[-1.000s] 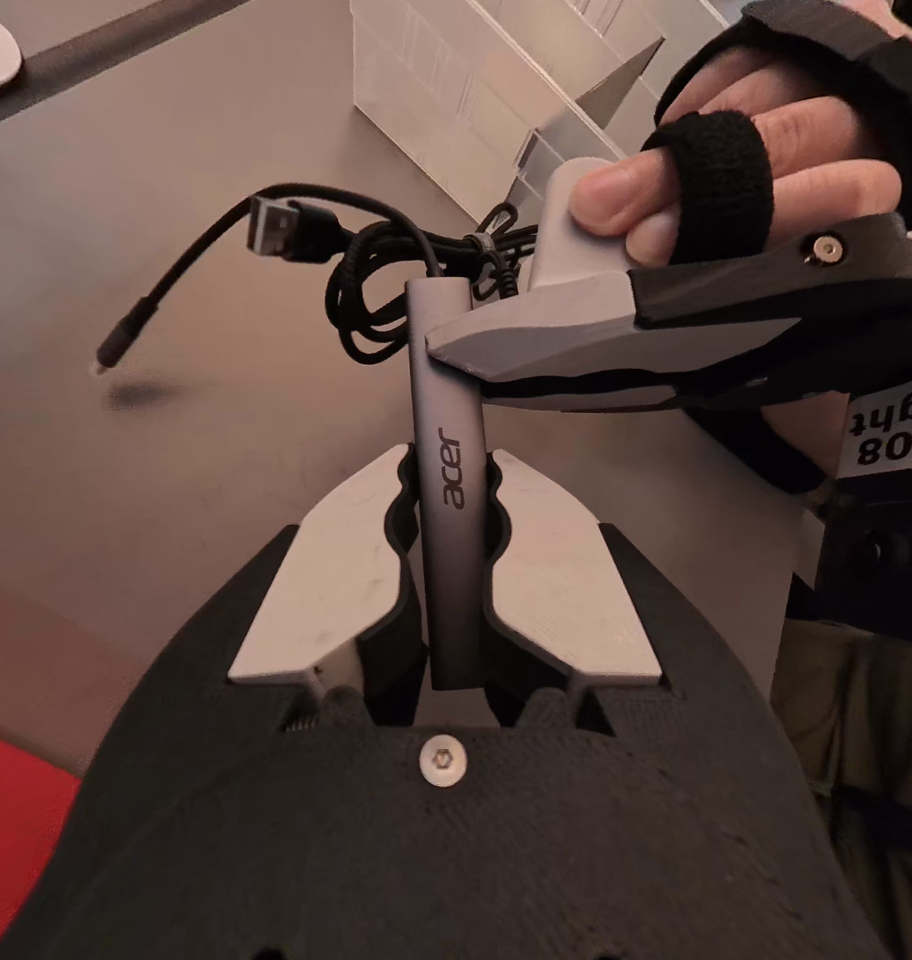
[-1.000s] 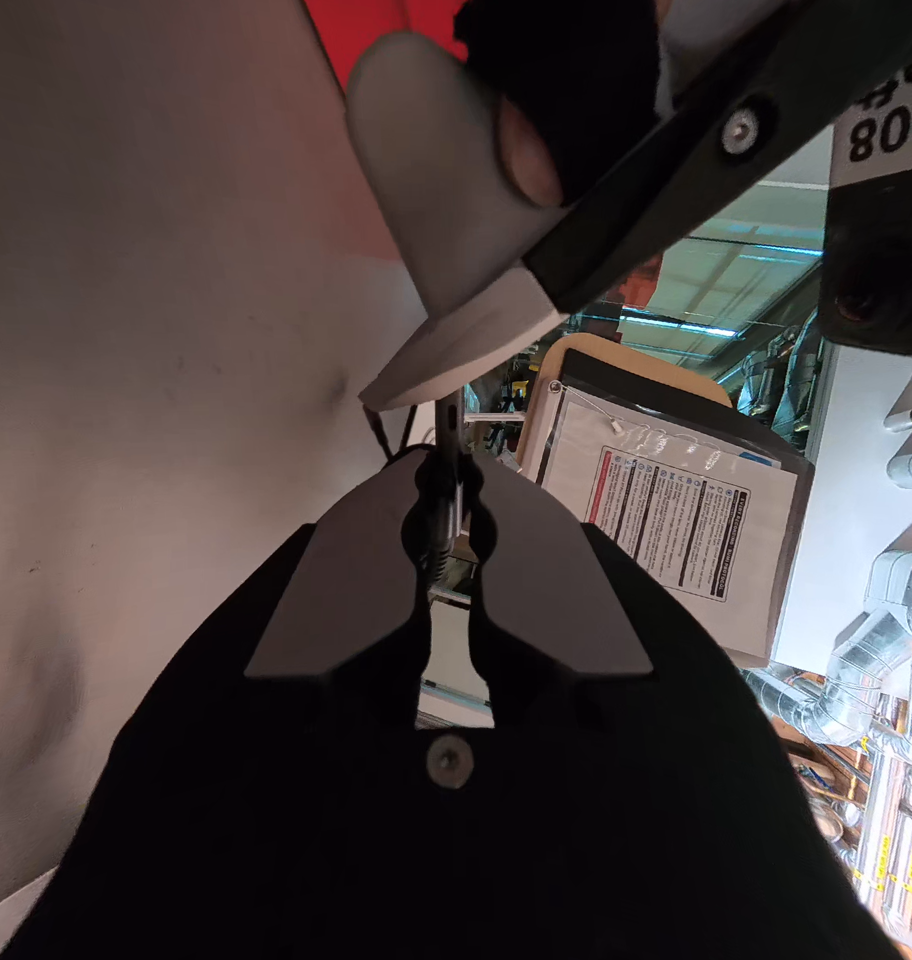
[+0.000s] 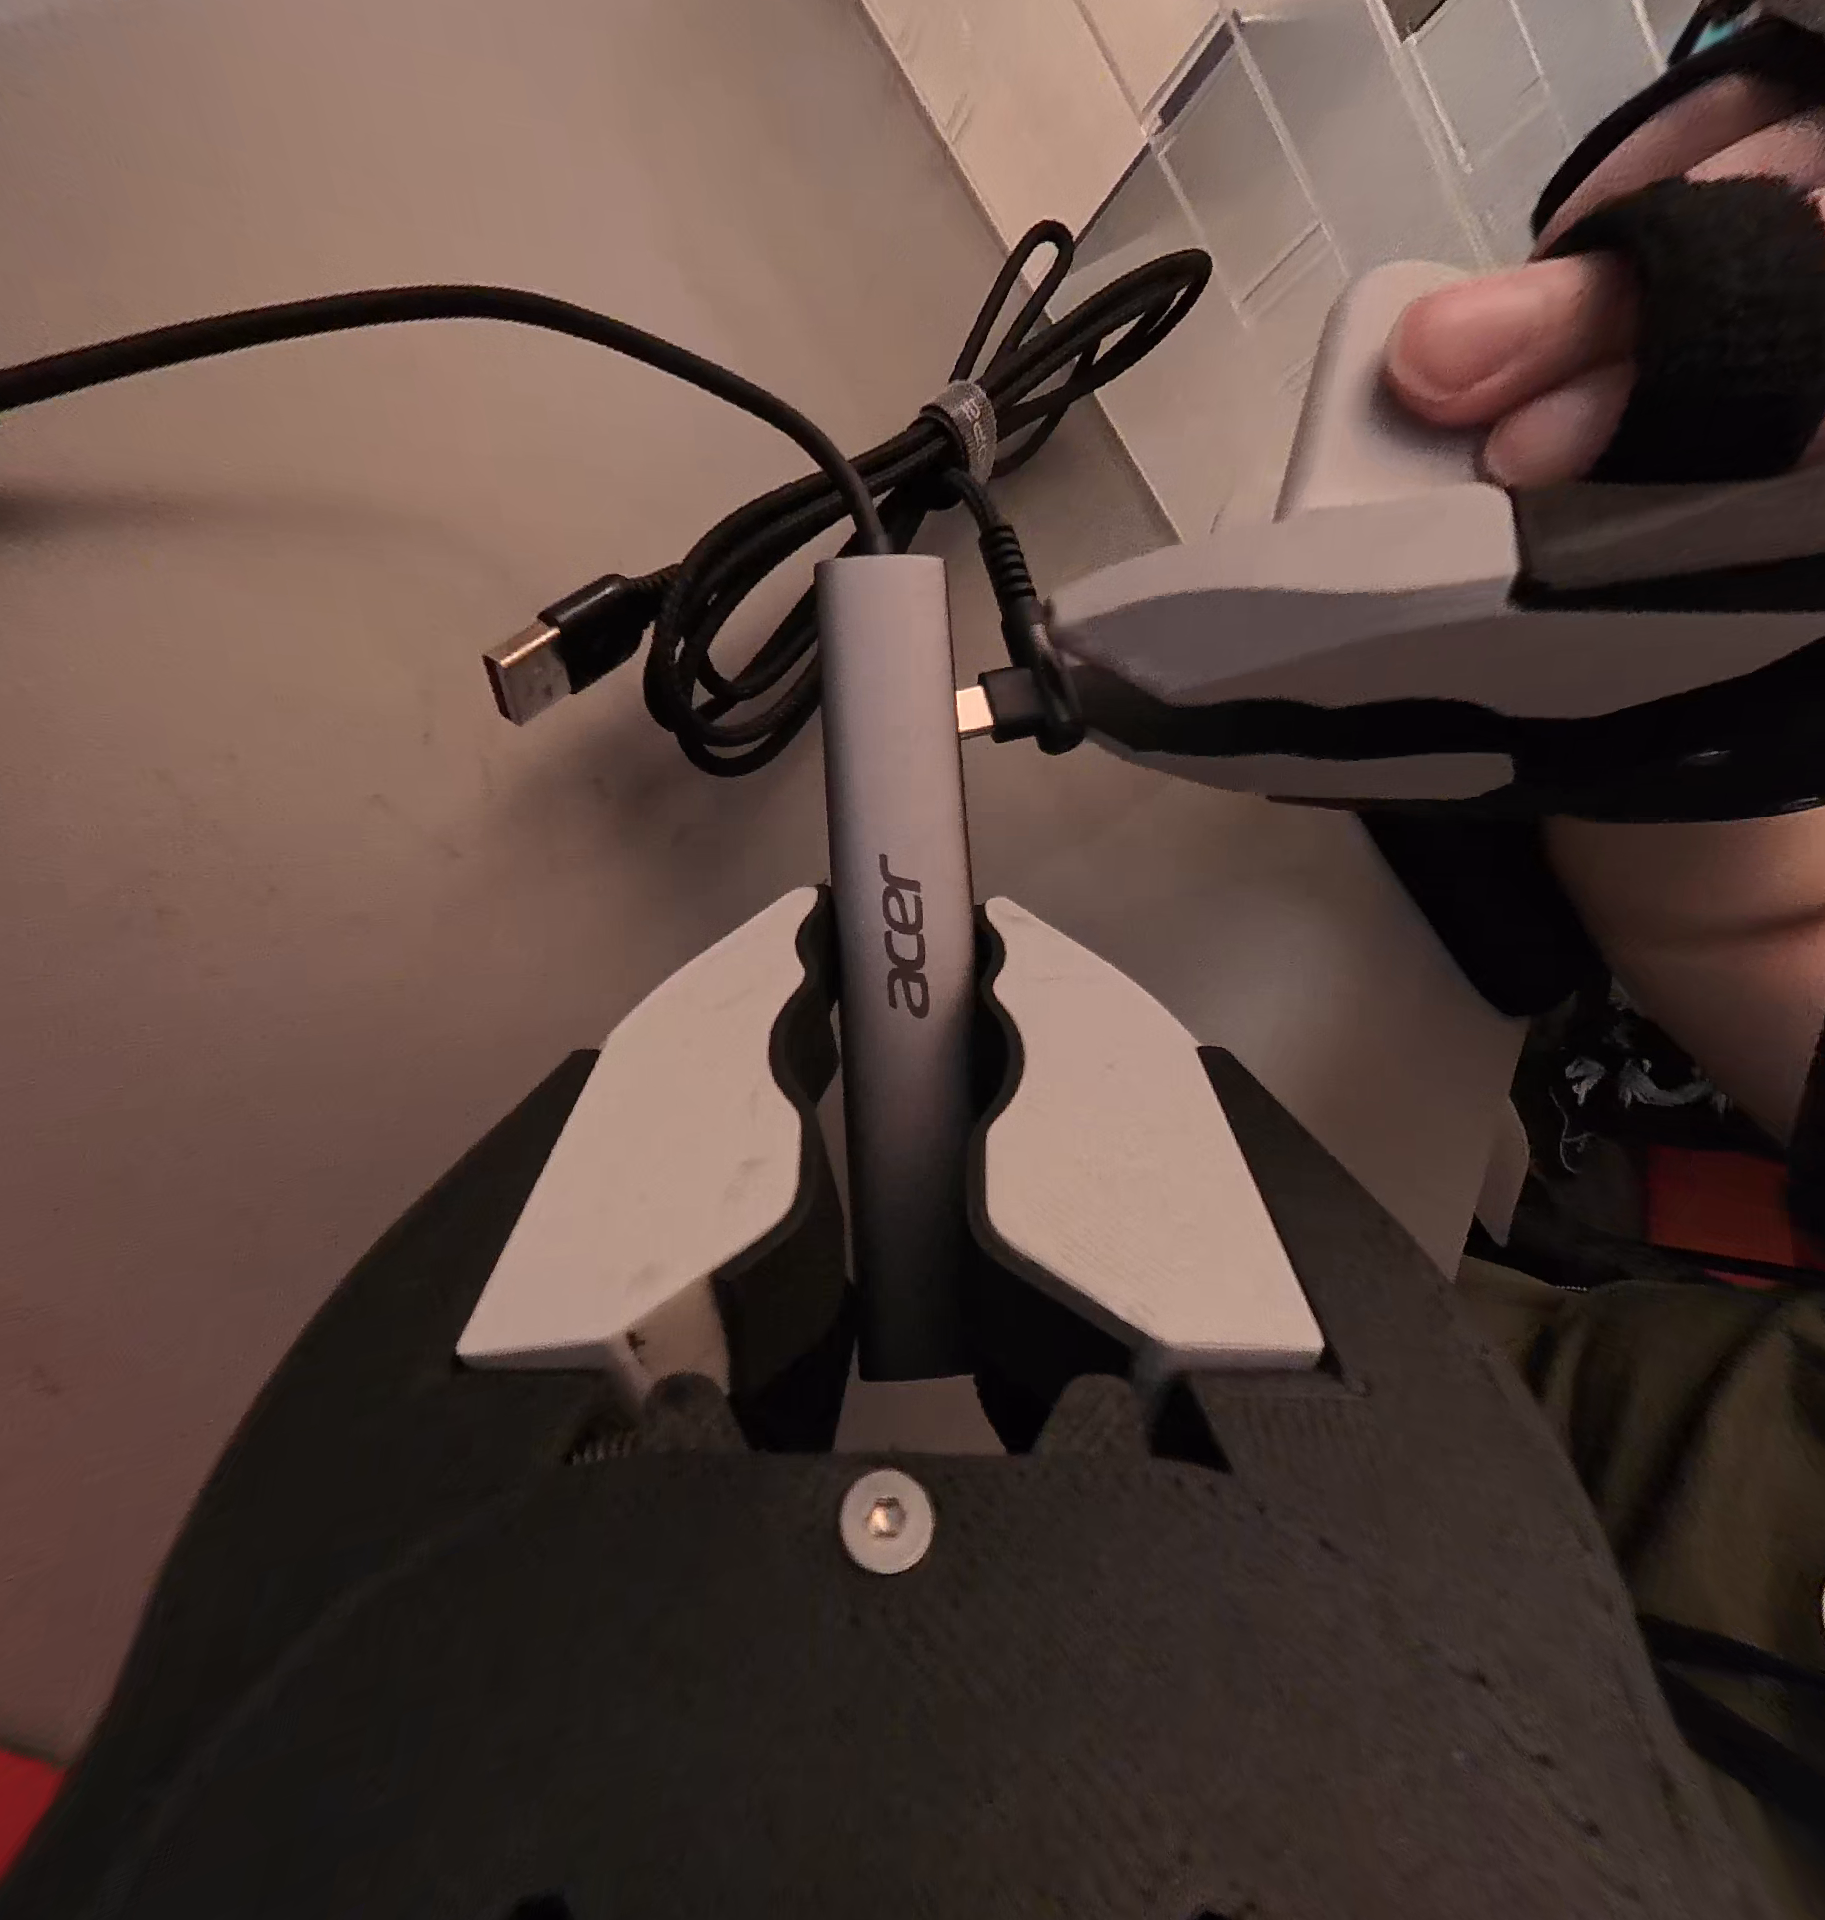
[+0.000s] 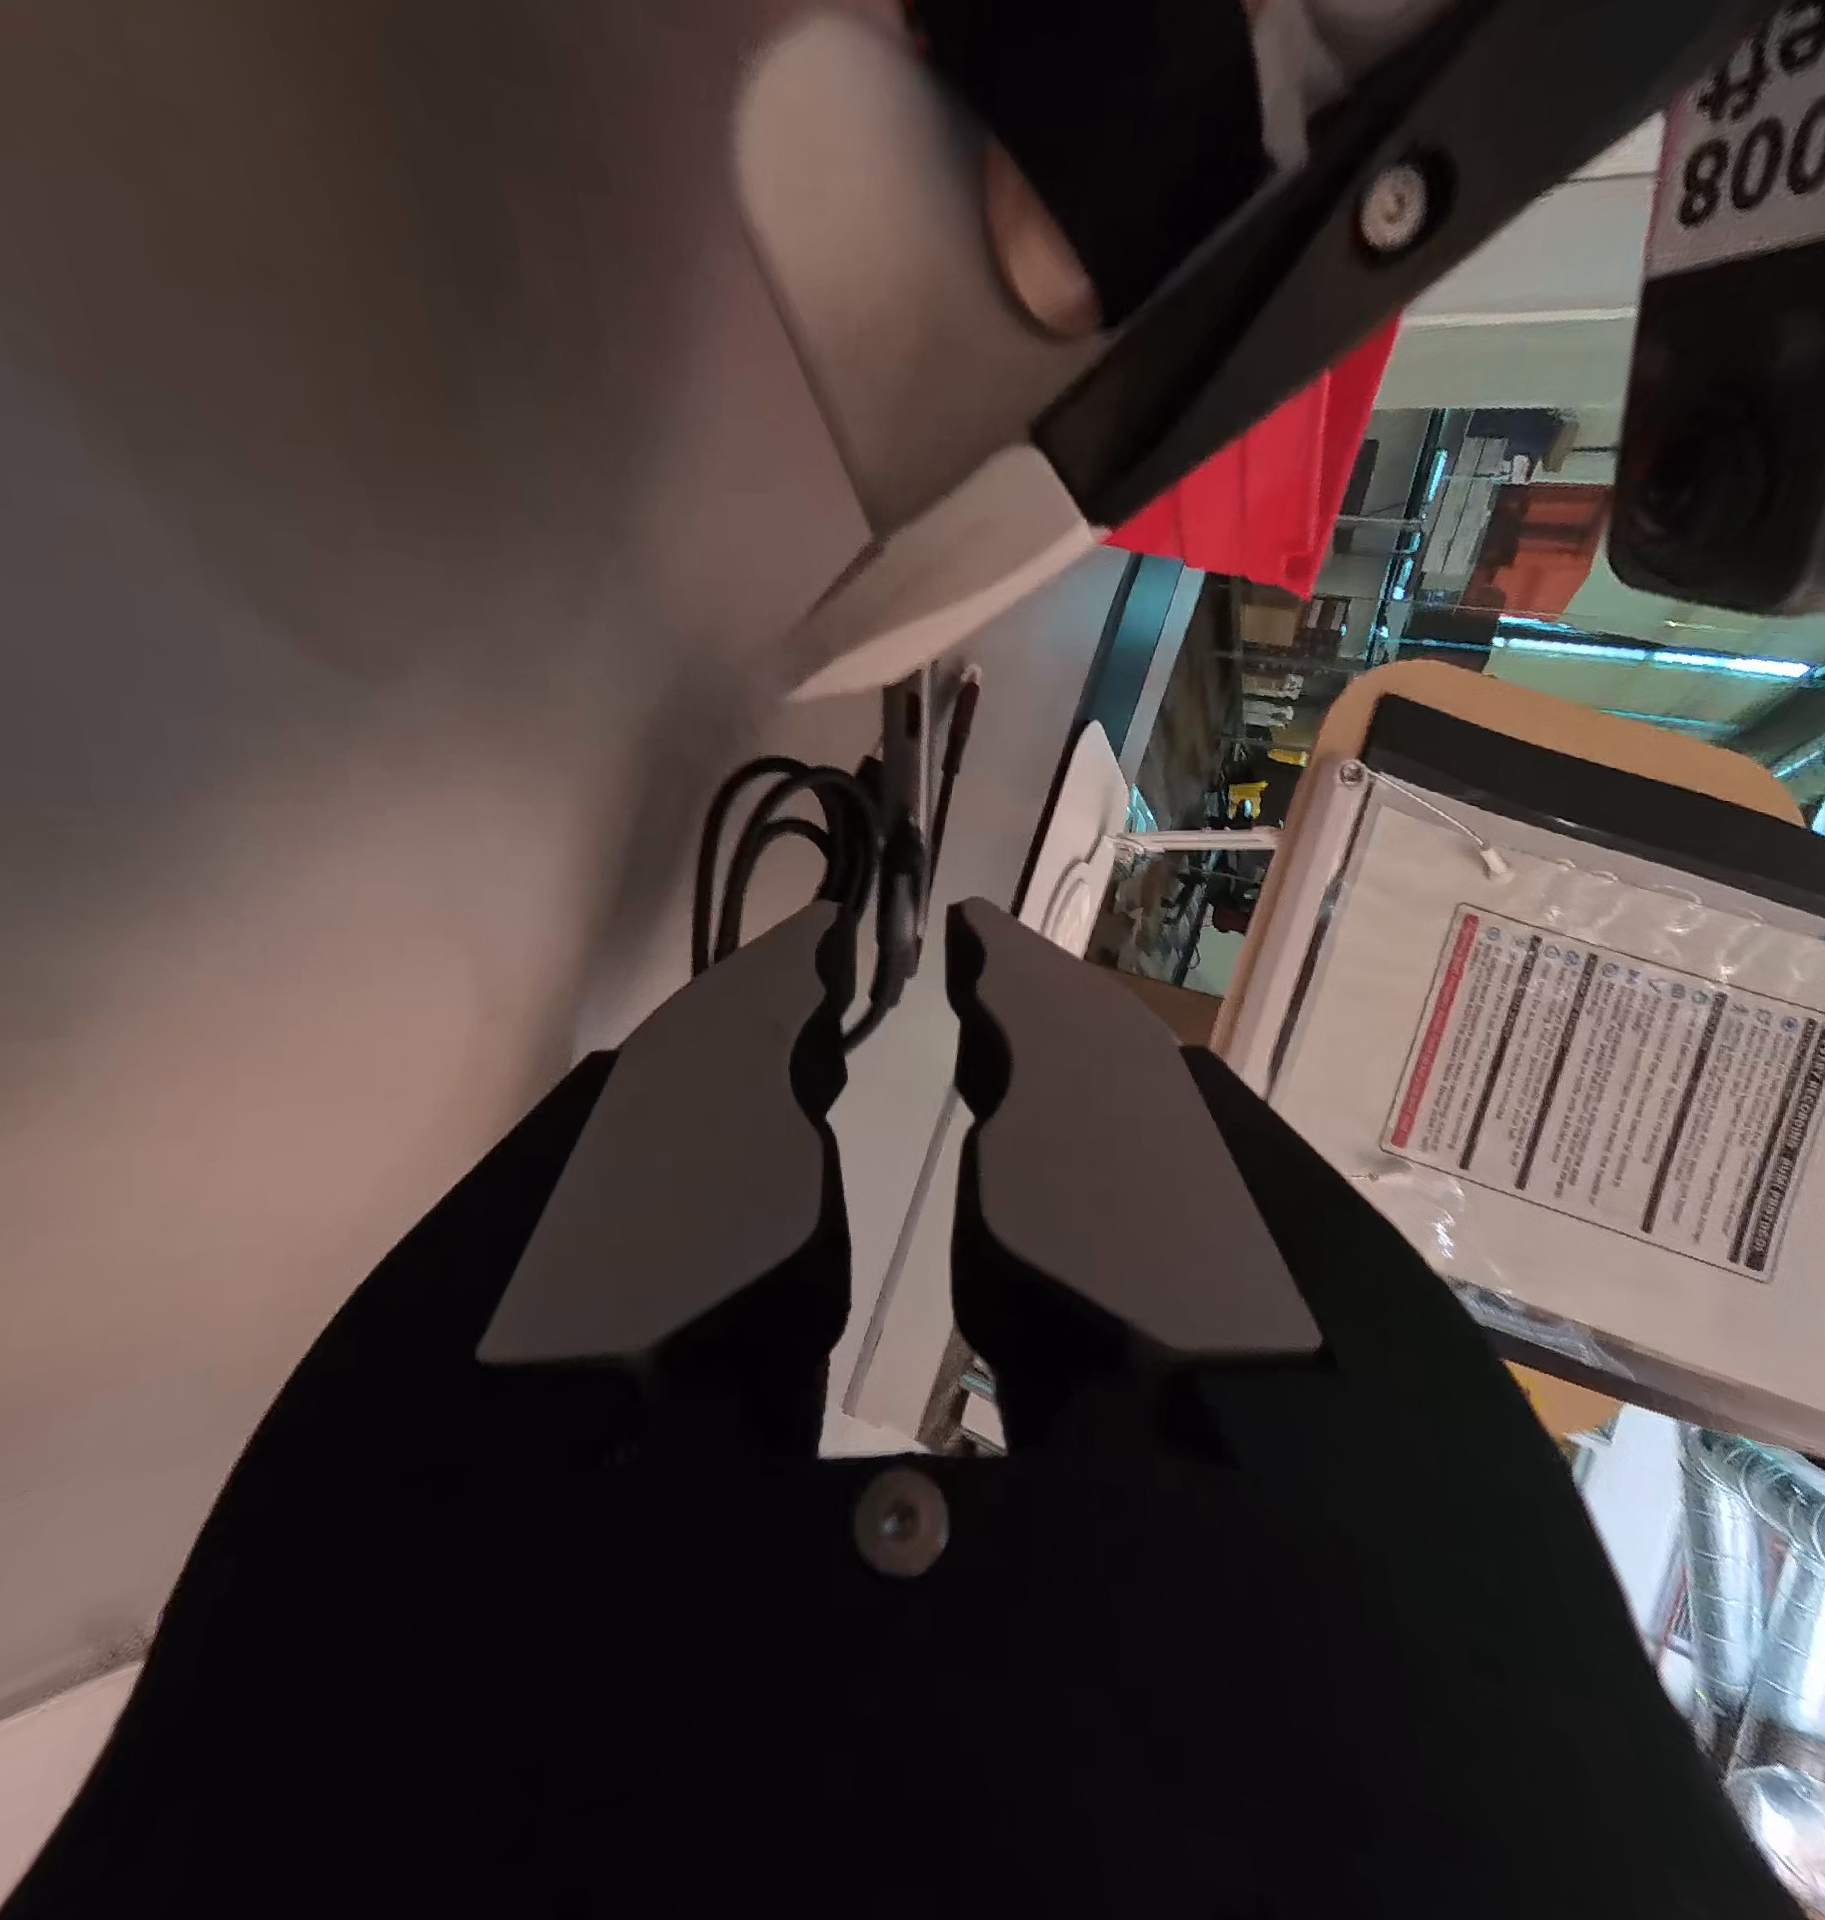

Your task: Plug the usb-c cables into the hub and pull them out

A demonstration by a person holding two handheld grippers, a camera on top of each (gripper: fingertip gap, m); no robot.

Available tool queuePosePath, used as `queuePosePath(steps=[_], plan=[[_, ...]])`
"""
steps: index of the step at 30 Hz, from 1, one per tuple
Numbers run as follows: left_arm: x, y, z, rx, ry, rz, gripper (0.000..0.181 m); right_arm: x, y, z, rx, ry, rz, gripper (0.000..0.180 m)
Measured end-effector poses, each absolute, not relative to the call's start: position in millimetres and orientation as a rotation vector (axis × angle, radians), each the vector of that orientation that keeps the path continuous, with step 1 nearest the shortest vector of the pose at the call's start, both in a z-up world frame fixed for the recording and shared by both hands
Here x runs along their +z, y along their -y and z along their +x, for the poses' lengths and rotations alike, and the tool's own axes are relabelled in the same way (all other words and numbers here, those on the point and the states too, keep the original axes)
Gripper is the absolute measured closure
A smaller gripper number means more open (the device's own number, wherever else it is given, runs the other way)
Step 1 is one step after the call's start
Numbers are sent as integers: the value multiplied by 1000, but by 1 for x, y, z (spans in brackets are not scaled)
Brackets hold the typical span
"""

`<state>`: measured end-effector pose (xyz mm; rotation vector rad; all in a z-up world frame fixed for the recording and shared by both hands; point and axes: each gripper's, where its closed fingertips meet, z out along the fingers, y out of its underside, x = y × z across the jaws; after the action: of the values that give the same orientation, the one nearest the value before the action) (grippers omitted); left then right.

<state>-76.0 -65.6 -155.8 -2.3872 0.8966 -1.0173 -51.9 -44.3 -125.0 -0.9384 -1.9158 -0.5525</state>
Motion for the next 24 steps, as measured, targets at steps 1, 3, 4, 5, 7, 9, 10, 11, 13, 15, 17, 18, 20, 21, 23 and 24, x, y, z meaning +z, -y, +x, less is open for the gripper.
queuePosePath(steps=[1,3,4,5,7,9,10,11,13,15,17,18,20,21,23,24], plan=[[-155,66,-76,-1018,-898,-2387,158,-127,45,-53,-539,1921,-940,165],[-155,66,-76,-1011,-904,-2386,158,-127,45,-56,-514,1906,-951,168],[-155,66,-76,-1004,-910,-2387,158,-127,45,-57,-499,1899,-965,171],[-155,66,-77,-1000,-912,-2384,158,-127,45,-57,-481,1892,-984,171],[-155,67,-77,-1002,-918,-2382,158,-126,46,-57,-446,1880,-1008,171],[-155,67,-77,-994,-937,-2374,158,-127,47,-57,-417,1882,-1024,171],[-156,67,-77,-988,-946,-2372,158,-127,48,-57,-406,1889,-1033,171],[-157,67,-76,-977,-953,-2369,158,-128,48,-56,-405,1897,-1043,171],[-159,68,-76,-951,-964,-2375,158,-131,48,-55,-419,1925,-1062,171],[-162,67,-76,-948,-954,-2381,158,-134,48,-55,-462,1951,-1073,171],[-163,68,-75,-996,-917,-2396,158,-137,47,-56,-494,1957,-1095,171],[-165,69,-75,-1019,-896,-2404,158,-138,47,-57,-507,1957,-1108,171],[-169,68,-77,-1003,-890,-2416,158,-142,47,-60,-548,1966,-1123,171],[-171,68,-79,-984,-903,-2417,158,-144,47,-61,-566,1974,-1125,171],[-173,68,-81,-962,-919,-2413,158,-148,47,-63,-575,1985,-1130,171],[-173,67,-82,-958,-925,-2407,158,-149,47,-64,-569,1986,-1136,172]])
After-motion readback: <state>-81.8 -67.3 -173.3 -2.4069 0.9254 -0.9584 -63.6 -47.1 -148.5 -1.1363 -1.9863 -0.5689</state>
